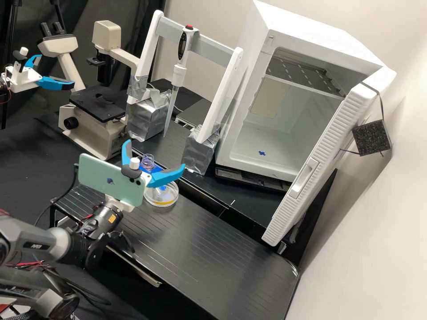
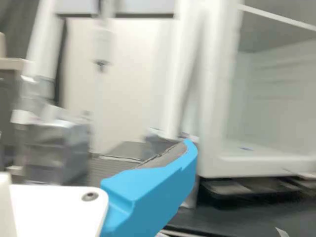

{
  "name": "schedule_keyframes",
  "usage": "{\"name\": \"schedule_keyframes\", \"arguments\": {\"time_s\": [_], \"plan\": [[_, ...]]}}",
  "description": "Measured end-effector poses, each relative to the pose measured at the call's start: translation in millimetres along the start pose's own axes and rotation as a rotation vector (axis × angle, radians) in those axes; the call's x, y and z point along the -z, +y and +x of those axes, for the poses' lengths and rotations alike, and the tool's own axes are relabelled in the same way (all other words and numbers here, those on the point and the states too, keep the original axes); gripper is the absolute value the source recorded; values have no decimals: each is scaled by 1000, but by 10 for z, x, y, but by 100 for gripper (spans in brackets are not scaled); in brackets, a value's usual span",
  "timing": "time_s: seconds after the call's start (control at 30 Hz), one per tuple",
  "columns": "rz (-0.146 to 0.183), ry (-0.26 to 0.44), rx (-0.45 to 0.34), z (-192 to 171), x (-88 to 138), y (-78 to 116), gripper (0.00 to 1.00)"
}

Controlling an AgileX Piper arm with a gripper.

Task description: Close the bottle

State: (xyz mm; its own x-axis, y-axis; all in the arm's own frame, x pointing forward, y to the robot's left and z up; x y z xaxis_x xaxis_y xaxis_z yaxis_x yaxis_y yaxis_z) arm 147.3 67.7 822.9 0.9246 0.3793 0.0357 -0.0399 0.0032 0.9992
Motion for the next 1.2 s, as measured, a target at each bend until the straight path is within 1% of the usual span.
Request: {"name": "schedule_keyframes", "arguments": {"time_s": [0.07, 0.1, 0.13, 0.17, 0.2, 0.27, 0.33, 0.37, 0.43, 0.53, 0.8, 0.83, 1.03, 1.2], "plan": [[4, 48, 37, 2, 105, -81, 100], [0, 55, 40, 5, 131, -106, 100], [4, 69, 64, 11, 164, -156, 100], [2, 67, 71, 19, 174, -188, 100], [8, 71, 91, 30, 191, -244, 100], [18, 59, 111, 64, 194, -360, 100], [17, 46, 150, 85, 181, -468, 100], [13, 36, 177, 91, 169, -522, 100], [-4, 22, 221, 99, 144, -608, 100], [-13, 1, 253, 108, 107, -672, 100], [-25, -34, 292, 117, 44, -750, 100], [-28, -35, 297, 119, 36, -755, 0], [-44, -79, 300, 135, -51, -761, 0], [-49, -85, 303, 142, -80, -756, 0]]}}
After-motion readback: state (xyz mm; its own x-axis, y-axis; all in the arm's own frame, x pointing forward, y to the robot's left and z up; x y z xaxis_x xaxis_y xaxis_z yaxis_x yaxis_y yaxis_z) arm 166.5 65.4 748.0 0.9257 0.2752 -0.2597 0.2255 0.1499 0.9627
